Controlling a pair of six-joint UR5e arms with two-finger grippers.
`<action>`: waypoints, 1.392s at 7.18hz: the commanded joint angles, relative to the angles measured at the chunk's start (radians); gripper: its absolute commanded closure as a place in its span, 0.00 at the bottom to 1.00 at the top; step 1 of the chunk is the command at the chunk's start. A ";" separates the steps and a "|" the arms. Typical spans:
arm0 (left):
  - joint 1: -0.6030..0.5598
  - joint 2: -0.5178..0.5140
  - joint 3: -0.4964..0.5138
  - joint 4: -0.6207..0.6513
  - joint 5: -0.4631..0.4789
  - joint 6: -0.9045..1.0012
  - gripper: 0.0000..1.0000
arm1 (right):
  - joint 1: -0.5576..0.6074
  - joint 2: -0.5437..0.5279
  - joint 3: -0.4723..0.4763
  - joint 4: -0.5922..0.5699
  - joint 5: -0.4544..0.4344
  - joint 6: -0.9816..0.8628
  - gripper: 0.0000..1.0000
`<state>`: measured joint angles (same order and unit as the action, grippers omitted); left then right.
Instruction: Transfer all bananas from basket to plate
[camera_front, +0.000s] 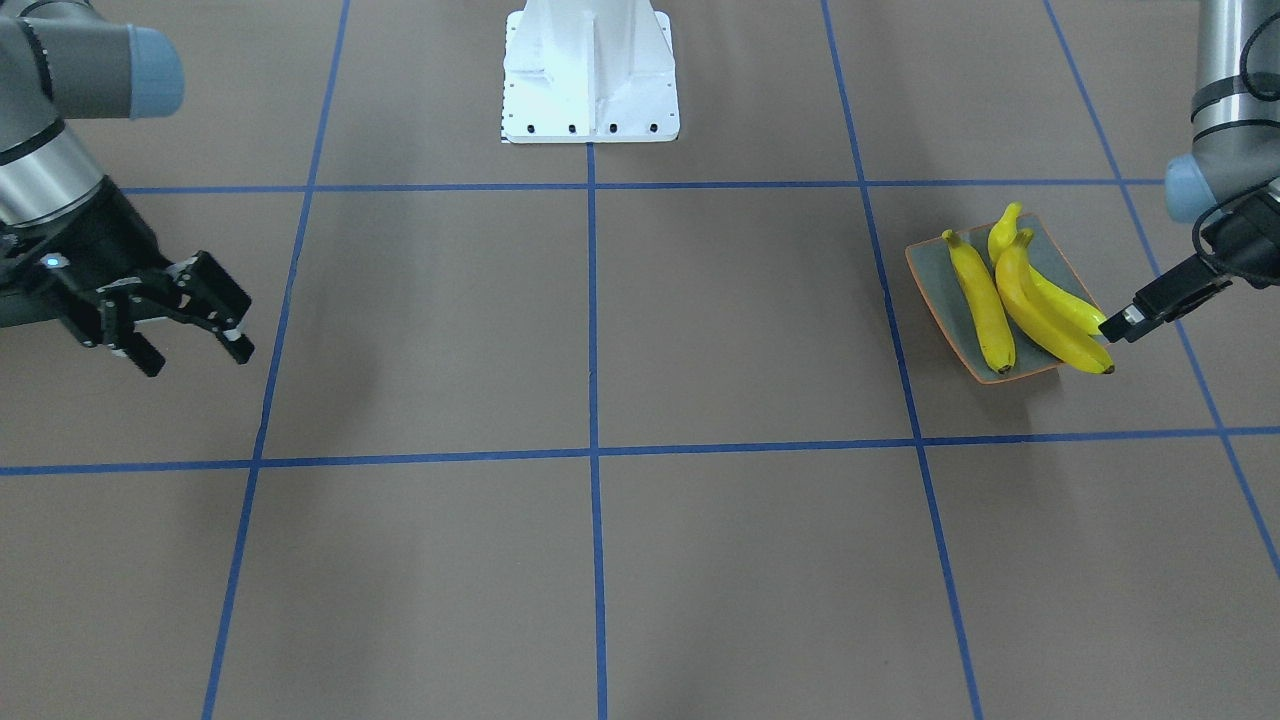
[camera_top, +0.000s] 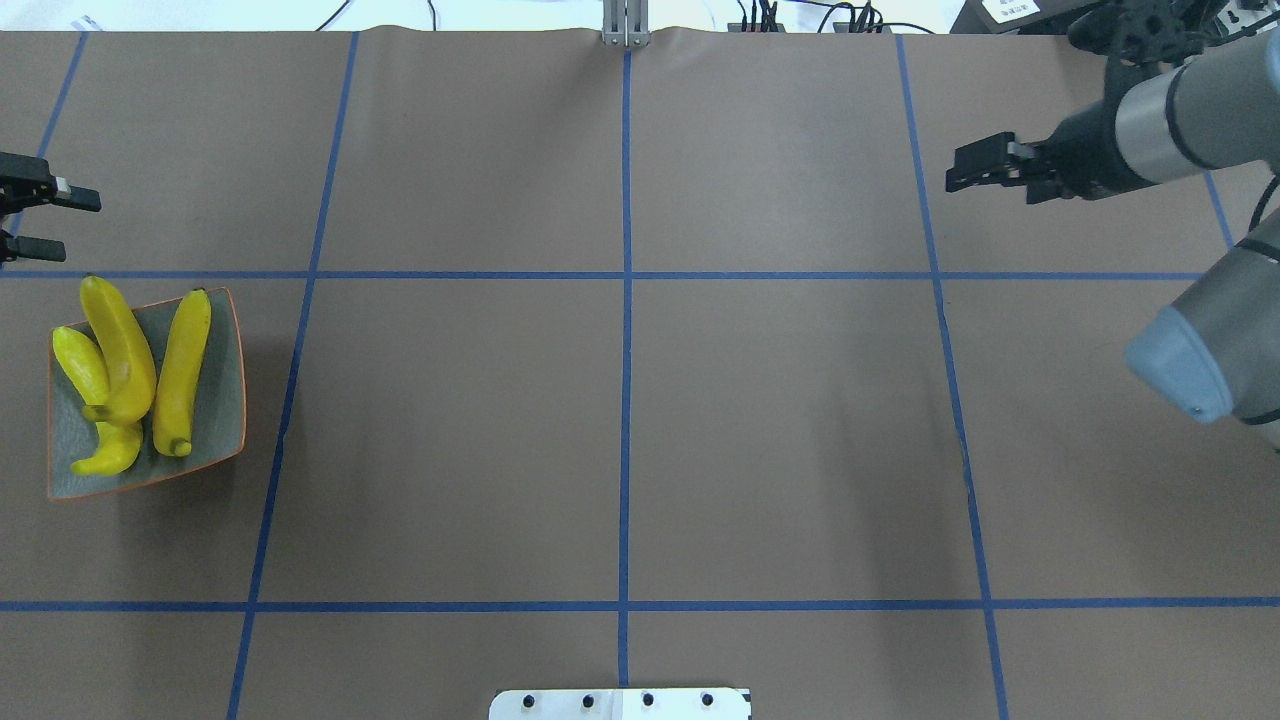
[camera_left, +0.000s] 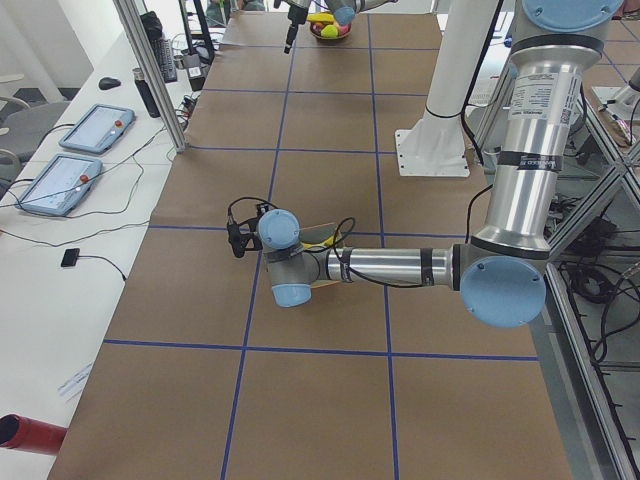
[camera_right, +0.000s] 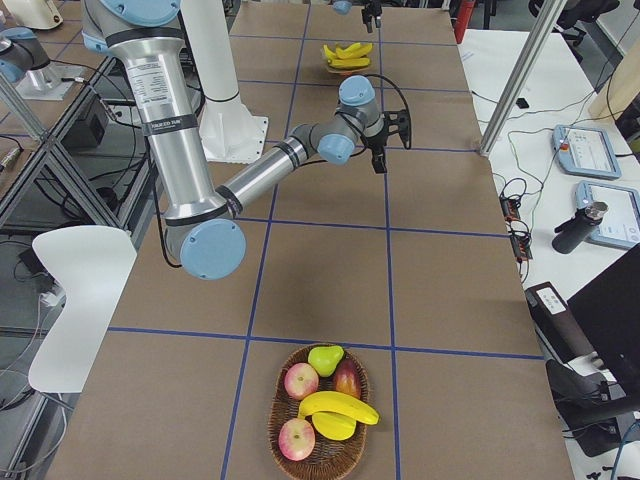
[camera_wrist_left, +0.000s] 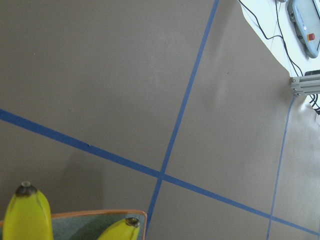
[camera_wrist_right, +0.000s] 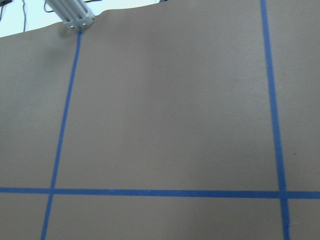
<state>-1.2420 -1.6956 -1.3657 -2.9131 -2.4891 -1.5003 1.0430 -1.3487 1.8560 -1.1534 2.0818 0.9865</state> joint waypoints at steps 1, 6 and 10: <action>-0.037 -0.002 -0.003 0.185 0.012 0.319 0.01 | 0.197 -0.097 -0.092 0.001 0.105 -0.243 0.00; -0.080 -0.009 -0.108 0.628 0.229 0.847 0.01 | 0.444 -0.253 -0.275 0.001 0.145 -0.657 0.00; -0.094 -0.006 -0.210 0.736 0.248 0.882 0.01 | 0.517 -0.257 -0.516 -0.041 0.161 -0.865 0.00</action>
<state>-1.3353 -1.7021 -1.5632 -2.1845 -2.2424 -0.6168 1.5525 -1.5997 1.3952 -1.1809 2.2545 0.1863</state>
